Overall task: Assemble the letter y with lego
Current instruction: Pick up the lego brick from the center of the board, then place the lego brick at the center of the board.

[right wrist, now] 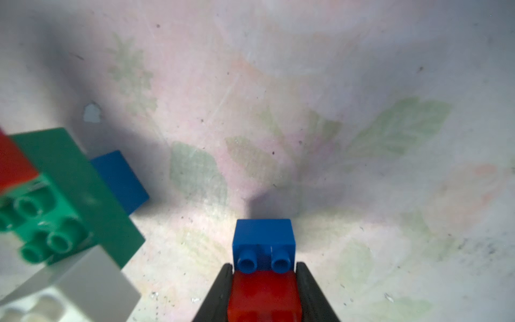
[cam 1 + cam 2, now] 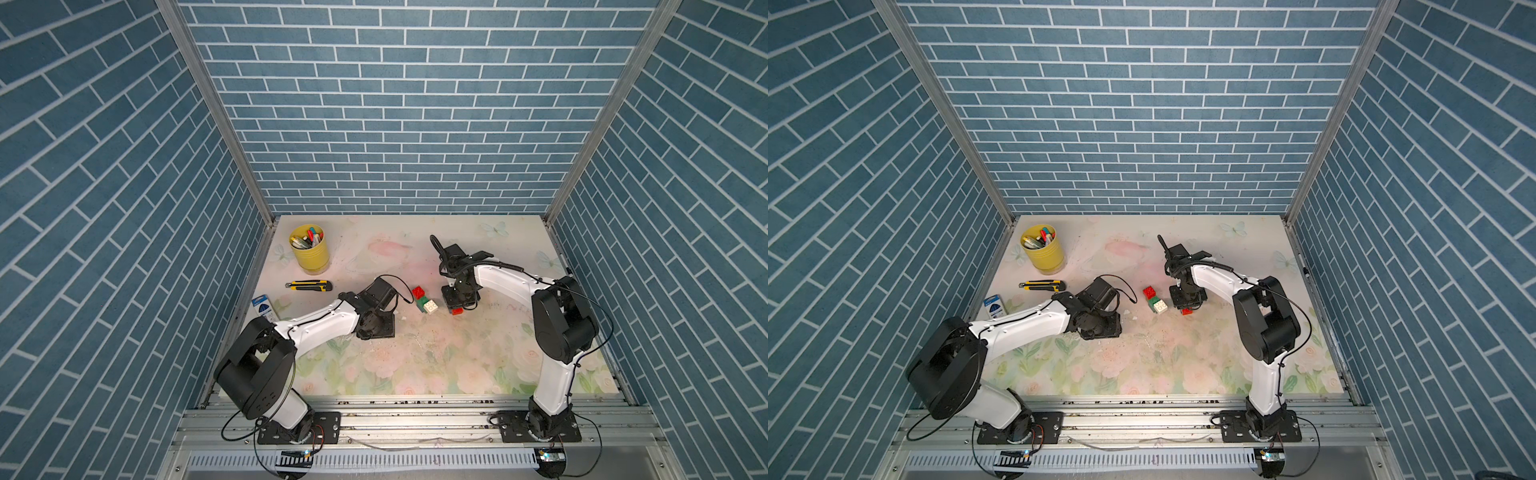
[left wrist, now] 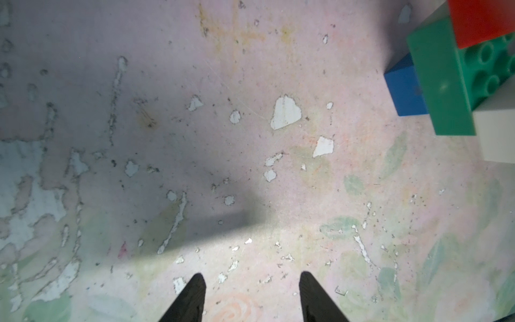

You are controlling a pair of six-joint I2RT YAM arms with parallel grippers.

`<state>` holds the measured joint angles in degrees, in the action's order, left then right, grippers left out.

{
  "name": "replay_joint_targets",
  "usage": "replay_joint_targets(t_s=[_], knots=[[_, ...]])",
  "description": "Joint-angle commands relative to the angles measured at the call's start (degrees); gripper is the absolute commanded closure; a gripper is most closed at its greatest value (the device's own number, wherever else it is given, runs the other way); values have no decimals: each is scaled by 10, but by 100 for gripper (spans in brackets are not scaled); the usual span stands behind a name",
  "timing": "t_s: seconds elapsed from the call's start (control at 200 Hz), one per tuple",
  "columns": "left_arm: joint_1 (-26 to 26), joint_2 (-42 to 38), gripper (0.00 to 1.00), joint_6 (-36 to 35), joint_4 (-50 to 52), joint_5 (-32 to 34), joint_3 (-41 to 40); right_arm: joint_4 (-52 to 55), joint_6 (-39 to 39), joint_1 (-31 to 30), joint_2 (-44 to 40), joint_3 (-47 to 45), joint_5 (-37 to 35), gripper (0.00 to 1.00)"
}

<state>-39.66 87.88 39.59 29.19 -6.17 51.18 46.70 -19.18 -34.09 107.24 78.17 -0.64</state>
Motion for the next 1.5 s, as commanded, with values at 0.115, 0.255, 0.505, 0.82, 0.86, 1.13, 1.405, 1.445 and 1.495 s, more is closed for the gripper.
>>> replay_joint_targets(t_s=[0.115, 0.255, 0.505, 0.82, 0.86, 1.13, 1.405, 1.445, 1.495], knots=[[16, -31, 43, 0, 17, 17, -25, 60, 31, -51, -51, 50, -5, 68], [34, -56, 43, 8, 17, 17, -50, 73, 56, -92, -38, 86, 12, 67], [68, -99, 43, 19, 15, 12, -89, 84, 94, -140, 26, 159, 52, 67], [85, -121, 42, 22, 13, 10, -110, 88, 138, -177, 123, 233, 78, 67], [85, -121, 43, 23, 11, 9, -110, 87, 142, -179, 131, 237, 80, 67], [87, -116, 42, 26, 2, 7, -126, 93, 163, -197, 180, 265, 71, 66], [87, -112, 42, 29, -3, 6, -130, 102, 179, -211, 216, 279, 45, 64], [87, -111, 42, 29, -4, 6, -130, 103, 180, -212, 218, 280, 42, 64], [87, -111, 42, 29, -4, 6, -131, 104, 182, -213, 221, 283, 40, 63]])
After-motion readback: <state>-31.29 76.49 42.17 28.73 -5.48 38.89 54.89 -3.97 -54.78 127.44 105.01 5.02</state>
